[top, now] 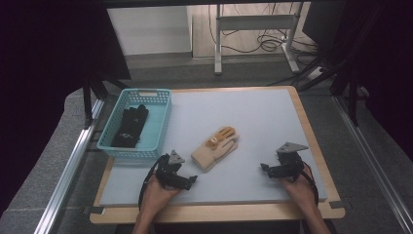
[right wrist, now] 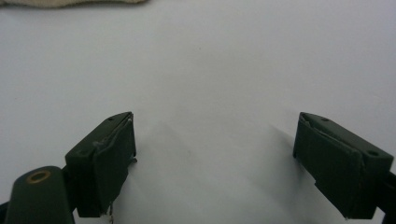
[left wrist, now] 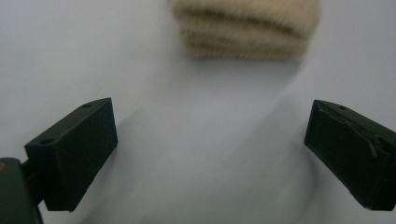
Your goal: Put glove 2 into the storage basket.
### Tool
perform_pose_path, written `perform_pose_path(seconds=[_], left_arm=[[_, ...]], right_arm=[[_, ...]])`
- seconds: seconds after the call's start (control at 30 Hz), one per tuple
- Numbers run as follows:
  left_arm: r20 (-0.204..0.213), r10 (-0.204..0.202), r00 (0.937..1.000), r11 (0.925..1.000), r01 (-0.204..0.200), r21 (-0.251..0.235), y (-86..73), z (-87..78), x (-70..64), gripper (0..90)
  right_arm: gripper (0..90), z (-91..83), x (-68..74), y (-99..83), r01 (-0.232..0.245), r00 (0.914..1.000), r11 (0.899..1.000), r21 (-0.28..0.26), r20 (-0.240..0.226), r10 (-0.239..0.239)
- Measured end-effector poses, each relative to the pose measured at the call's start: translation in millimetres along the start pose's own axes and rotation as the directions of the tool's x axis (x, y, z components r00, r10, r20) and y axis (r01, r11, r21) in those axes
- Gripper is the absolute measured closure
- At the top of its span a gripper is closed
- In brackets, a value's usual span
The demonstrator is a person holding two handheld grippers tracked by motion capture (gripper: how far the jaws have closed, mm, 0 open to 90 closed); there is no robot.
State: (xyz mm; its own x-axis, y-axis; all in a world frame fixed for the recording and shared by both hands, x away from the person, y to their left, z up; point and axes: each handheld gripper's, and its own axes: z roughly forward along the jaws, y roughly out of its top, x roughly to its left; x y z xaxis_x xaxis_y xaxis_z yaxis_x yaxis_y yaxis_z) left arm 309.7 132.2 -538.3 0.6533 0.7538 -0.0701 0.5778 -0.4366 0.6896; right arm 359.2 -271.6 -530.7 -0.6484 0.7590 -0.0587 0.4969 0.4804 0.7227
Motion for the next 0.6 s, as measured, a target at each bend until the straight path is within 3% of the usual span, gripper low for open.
perform_pose_path(seconds=[0.3, 0.4, 0.6], left_arm=[[0.063, 0.046, 0.9969, 0.9989, -0.046, -0.003, 53.6, 1.9, -1.8, 0.2], [0.088, 0.077, 0.9931, 0.9968, -0.079, 0.014, 69.8, 9.8, -2.8, 0.0], [0.079, 0.088, 0.9930, 0.9940, -0.093, 0.058, 96.7, 33.9, -4.7, 0.0]], right_arm=[[12.9, -0.1, 0.0, 0.0, 0.000, 1.0000, 1.000, 0.000, 0.000, 0.000], [12.9, -0.1, 0.0, 0.0, 0.000, 1.0000, 1.000, 0.000, 0.000, 0.000], [12.9, 0.0, 0.1, -0.1, 0.000, 1.0000, 1.000, -0.001, 0.001, 0.000]])
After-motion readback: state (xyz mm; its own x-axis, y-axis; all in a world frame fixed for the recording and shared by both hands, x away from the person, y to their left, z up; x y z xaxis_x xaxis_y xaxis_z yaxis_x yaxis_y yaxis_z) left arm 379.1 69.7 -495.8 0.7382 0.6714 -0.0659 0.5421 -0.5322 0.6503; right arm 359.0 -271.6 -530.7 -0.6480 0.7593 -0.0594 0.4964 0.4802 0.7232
